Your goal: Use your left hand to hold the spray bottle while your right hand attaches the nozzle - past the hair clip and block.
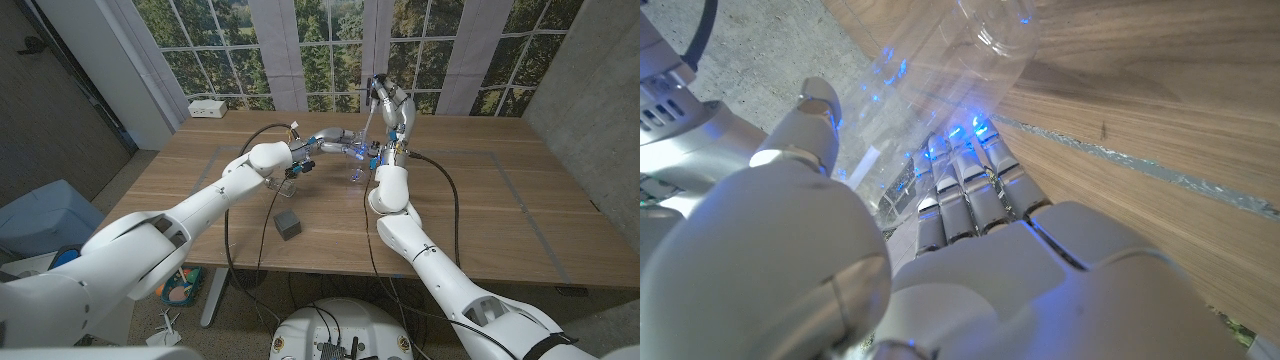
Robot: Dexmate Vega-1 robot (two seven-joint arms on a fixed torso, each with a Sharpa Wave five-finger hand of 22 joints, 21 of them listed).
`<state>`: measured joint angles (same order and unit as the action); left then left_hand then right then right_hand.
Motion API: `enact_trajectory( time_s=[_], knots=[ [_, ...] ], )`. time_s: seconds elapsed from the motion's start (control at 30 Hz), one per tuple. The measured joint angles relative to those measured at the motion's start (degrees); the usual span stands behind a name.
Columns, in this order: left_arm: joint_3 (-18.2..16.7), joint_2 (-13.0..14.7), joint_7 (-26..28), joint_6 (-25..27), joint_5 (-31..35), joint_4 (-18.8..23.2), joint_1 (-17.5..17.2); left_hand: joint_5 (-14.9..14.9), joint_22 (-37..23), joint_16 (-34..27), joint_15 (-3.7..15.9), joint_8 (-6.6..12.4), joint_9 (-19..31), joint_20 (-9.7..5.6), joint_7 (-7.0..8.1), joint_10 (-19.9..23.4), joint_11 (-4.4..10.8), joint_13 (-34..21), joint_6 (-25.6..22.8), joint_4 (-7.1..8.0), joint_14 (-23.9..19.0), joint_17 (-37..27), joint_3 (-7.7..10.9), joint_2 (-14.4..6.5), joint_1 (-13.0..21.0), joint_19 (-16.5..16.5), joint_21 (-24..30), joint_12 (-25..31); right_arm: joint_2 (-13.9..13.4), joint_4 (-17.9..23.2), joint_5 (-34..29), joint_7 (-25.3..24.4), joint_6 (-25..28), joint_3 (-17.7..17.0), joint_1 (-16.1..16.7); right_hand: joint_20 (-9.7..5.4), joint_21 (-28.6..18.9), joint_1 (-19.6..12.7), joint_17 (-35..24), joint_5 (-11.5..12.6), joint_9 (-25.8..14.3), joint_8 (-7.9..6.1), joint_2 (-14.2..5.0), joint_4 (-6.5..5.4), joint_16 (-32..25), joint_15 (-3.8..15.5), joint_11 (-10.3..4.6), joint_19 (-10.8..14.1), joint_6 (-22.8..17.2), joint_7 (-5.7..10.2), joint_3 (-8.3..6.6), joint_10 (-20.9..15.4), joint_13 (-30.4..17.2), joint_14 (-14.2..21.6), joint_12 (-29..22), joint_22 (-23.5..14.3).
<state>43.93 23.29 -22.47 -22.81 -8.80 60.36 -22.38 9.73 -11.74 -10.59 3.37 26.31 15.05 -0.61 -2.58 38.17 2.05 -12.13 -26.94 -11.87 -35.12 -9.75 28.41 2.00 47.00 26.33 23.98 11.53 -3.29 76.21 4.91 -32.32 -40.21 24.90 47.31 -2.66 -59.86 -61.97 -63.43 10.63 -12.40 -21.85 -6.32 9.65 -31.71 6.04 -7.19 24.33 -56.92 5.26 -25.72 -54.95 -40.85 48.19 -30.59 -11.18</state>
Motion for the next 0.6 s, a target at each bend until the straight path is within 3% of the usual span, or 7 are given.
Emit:
enact_trajectory(
  time_s=[0.6],
  knots=[
    [-0.1,1.3,0.8,1.3,0.4,4.6,-1.3,-0.1,0.3,0.0,0.0,0.25,0.0,0.0,0.0,0.0,0.0,0.0,0.0,0.0,0.0,0.0,0.0,0.0,0.0,0.0,0.0,-0.1,-1.7,1.5,-3.1,-2.6,1.5,0.8,2.2,-0.21,-0.8,1.1,0.6,0.2,0.0,-0.22,0.27,-0.18,1.2,-0.02,0.0,-0.6,0.0,-0.01,-0.8,0.0,0.2,0.0,0.7,0.0]
  ],
)
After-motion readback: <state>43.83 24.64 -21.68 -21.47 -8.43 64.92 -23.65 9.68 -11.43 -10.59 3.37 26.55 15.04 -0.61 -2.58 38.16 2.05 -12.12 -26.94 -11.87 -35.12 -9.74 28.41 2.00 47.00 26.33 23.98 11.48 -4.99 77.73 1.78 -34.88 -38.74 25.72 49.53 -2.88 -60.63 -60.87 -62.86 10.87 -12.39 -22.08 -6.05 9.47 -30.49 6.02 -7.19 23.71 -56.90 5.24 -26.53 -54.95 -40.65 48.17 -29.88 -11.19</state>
